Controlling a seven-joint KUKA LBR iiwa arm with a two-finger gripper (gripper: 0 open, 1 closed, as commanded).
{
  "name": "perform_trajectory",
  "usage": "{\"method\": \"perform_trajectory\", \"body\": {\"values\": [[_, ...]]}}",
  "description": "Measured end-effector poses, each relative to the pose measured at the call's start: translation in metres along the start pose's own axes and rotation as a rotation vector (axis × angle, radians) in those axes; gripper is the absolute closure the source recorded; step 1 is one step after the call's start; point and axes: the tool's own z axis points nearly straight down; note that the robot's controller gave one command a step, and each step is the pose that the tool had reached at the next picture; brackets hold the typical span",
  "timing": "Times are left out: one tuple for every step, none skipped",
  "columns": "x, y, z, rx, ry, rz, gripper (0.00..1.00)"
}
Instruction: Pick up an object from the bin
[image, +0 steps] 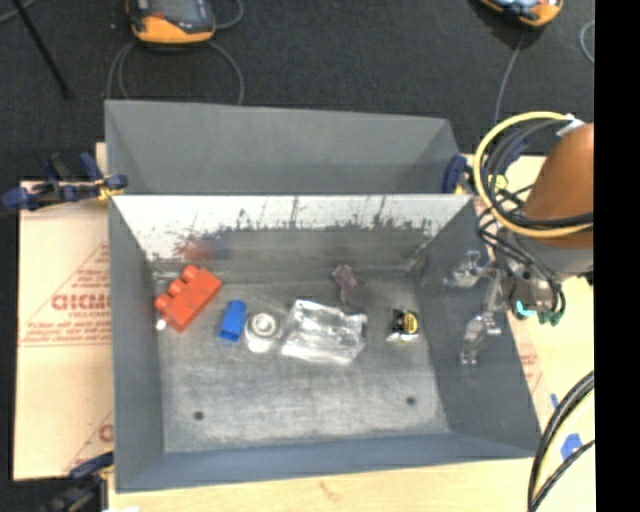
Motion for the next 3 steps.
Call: {"method": "perform_trajectory", "body": {"values": [[-0.035, 0.032, 0.071, -0.004, -0.003, 0.094, 0.0], [-0.043, 0.028, 0.13, -0.002, -0.014, 0.147, 0.0], [-0.045, 0.027, 0.126, 0.001, -0.021, 0.142, 1.0]]}}
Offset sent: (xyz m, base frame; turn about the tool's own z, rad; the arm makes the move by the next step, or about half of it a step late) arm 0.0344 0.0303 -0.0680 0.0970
